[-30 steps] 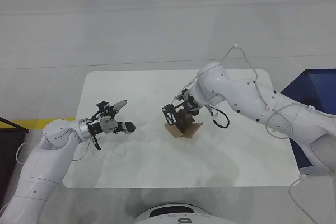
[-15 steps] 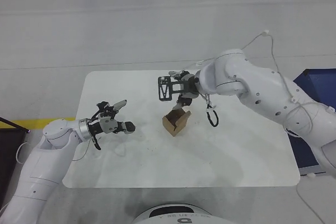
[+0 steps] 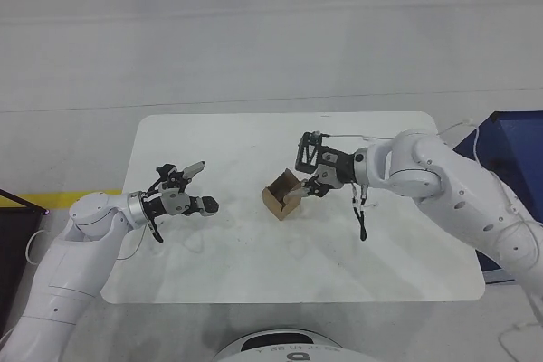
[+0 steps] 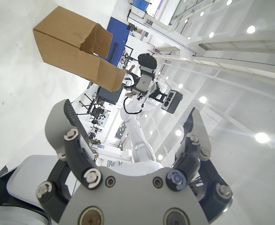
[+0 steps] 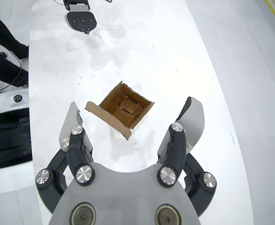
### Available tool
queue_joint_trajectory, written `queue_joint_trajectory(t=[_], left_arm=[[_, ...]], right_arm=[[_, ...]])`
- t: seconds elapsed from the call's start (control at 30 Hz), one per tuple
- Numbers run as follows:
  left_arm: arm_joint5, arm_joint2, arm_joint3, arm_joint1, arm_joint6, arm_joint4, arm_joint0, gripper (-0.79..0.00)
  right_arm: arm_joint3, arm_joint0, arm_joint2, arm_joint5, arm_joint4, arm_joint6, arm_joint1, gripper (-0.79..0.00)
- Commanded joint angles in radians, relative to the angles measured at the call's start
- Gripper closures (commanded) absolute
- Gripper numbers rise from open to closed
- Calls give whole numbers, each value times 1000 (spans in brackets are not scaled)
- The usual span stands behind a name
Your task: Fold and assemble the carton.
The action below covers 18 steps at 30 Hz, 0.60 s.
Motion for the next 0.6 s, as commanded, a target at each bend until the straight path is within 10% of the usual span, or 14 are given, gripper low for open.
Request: queue_joint_trajectory(t=[0.0,0.23,0.57], left_arm=[[0,0,0,0,0,0,0,-785],[0,0,0,0,0,0,0,-785],[0,0,0,0,0,0,0,-785]], right_arm=[[-43,-80,36,80,-20,-86,16,-785],[-142,-423,133,377,-113,-380,69,-785],[-169,-612,188,384,-86,-465,86,-785]])
